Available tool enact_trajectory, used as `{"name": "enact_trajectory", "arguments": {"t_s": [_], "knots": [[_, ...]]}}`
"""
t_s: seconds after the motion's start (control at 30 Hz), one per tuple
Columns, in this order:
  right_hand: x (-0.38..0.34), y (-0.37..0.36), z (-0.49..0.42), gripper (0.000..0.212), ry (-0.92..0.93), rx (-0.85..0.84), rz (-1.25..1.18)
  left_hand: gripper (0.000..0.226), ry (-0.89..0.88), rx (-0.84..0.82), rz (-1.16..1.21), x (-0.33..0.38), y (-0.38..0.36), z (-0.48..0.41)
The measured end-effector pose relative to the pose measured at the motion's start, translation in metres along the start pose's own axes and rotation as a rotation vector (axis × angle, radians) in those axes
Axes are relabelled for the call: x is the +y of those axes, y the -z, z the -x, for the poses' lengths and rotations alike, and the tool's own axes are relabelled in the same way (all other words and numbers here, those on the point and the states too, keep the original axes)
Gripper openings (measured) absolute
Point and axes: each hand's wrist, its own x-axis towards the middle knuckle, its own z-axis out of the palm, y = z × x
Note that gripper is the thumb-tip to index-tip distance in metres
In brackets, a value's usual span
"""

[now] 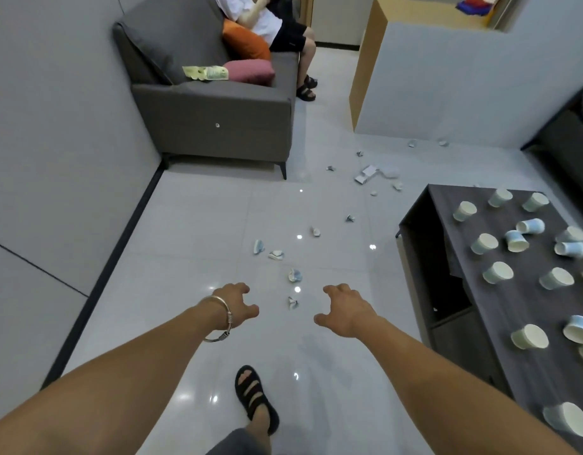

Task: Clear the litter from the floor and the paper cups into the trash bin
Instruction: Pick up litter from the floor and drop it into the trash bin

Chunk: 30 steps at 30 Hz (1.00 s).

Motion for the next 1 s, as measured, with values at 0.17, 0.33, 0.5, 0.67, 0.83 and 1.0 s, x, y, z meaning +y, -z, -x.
{"name": "enact_trajectory", "arguments": {"t_s": [0.17,0.33,0.5,0.67,0.83,1.0], "knots": [[-0.004,0.053,-0.083,0.077,-0.039,-0.005,0.021,0.064,-0.035,-0.037,0.032,0.027,0.057,-0.084],[-0.010,0.086,-0.159,0.076,-0.007,-0.015,-0.038,0.065,-0.012,-0.094,0.032,0.046,0.095,-0.155],[0.003,0.101,-0.253,0.073,0.043,-0.129,0.005,0.064,0.055,-0.122,0.092,0.063,0.108,-0.235],[0.032,0.085,-0.355,0.068,0.077,-0.297,0.068,0.059,0.219,-0.136,0.249,0.067,0.078,-0.321],[0.069,0.011,-0.456,0.060,0.029,-0.416,0.034,0.058,0.347,-0.263,0.386,0.058,-0.013,-0.416],[0.098,-0.121,-0.565,0.069,-0.017,-0.448,0.008,0.059,0.346,-0.389,0.398,0.013,-0.136,-0.531]]}}
